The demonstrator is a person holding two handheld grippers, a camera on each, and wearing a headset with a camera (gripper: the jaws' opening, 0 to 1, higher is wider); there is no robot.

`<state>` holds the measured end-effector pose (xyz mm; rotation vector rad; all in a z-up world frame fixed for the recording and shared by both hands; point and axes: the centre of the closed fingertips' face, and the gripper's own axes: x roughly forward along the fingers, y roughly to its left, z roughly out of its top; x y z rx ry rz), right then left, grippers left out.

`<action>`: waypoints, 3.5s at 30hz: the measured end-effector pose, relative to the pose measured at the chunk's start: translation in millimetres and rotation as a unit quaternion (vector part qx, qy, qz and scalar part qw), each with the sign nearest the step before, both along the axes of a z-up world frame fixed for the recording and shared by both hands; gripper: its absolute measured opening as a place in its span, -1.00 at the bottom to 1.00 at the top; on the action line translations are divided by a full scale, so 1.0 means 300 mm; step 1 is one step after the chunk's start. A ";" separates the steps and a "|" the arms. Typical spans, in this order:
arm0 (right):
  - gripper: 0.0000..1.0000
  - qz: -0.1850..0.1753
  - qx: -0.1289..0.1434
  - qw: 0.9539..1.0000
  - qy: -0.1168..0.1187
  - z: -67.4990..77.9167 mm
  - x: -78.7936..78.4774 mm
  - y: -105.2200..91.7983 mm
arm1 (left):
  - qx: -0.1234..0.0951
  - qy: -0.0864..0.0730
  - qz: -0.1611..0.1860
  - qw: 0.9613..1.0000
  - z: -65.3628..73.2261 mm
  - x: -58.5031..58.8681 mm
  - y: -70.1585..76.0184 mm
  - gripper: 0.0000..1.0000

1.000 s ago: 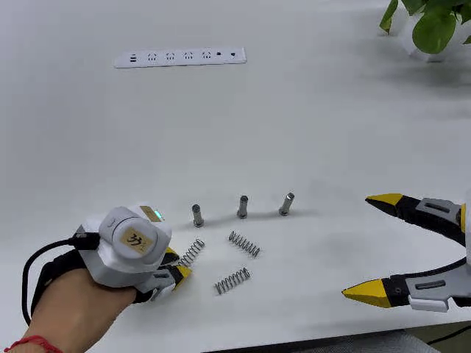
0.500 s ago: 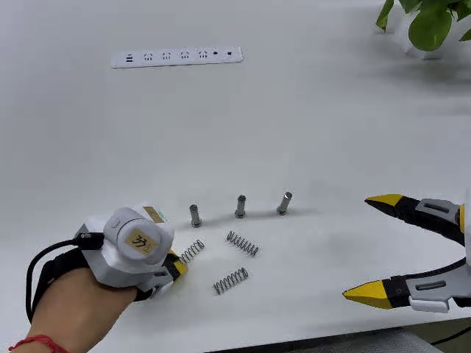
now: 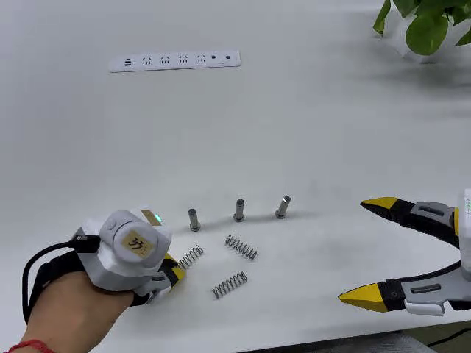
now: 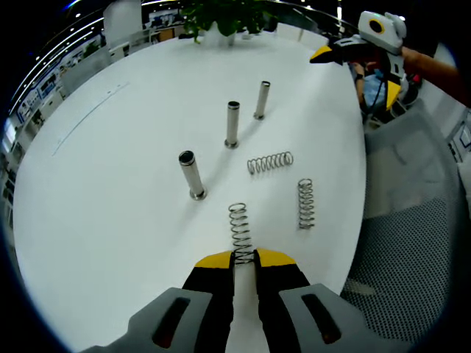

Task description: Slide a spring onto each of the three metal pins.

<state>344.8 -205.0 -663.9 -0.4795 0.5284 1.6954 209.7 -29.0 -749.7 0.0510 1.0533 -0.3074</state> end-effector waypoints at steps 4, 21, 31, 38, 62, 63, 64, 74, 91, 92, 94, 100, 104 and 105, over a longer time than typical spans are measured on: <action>0.75 0.000 0.001 1.000 0.000 0.007 -0.002 0.008 | -0.005 -0.005 0.004 1.000 0.015 -0.006 0.000 -0.80; 0.51 -0.021 0.073 0.995 0.066 0.191 -0.111 0.172 | -0.068 -0.088 0.035 0.993 0.198 0.000 -0.059 -0.80; 0.03 -0.071 0.108 0.978 0.164 0.255 -0.181 0.318 | -0.120 -0.185 0.035 0.975 0.379 0.076 -0.137 -0.80; -0.16 -0.094 0.120 0.961 0.232 0.259 -0.217 0.385 | -0.136 -0.231 0.026 0.963 0.467 0.112 -0.165 -0.80; -0.74 -0.131 0.147 0.923 0.331 0.307 -0.216 0.436 | -0.159 -0.274 0.014 0.948 0.542 0.150 -0.206 -0.79; -0.75 -0.130 0.147 0.923 0.330 0.310 -0.217 0.437 | -0.159 -0.274 0.014 0.948 0.542 0.150 -0.206 -0.79; -0.75 -0.127 0.148 0.925 0.327 0.318 -0.221 0.438 | -0.160 -0.275 0.013 0.948 0.544 0.151 -0.208 -0.79; -0.77 -0.089 0.140 0.946 0.277 0.348 -0.245 0.443 | -0.160 -0.273 0.004 0.949 0.538 0.154 -0.216 -0.68; -0.77 -0.045 0.132 0.965 0.220 0.372 -0.271 0.451 | -0.168 -0.272 0.000 0.948 0.534 0.157 -0.226 -0.74; -0.77 -0.045 0.132 0.966 0.219 0.372 -0.270 0.451 | -0.169 -0.271 0.000 0.948 0.533 0.157 -0.226 -0.75; -0.77 -0.044 0.132 0.966 0.217 0.371 -0.268 0.450 | -0.168 -0.271 0.000 0.948 0.532 0.155 -0.225 -0.77; -0.77 -0.038 0.131 0.968 0.211 0.371 -0.271 0.448 | -0.171 -0.271 0.002 0.947 0.532 0.154 -0.228 -0.77; -0.77 -0.031 0.128 0.971 0.200 0.371 -0.274 0.448 | -0.171 -0.270 0.002 0.948 0.528 0.154 -0.226 -0.77; -0.77 -0.030 0.128 0.971 0.199 0.372 -0.275 0.448 | -0.171 -0.270 0.002 0.947 0.528 0.154 -0.226 -0.77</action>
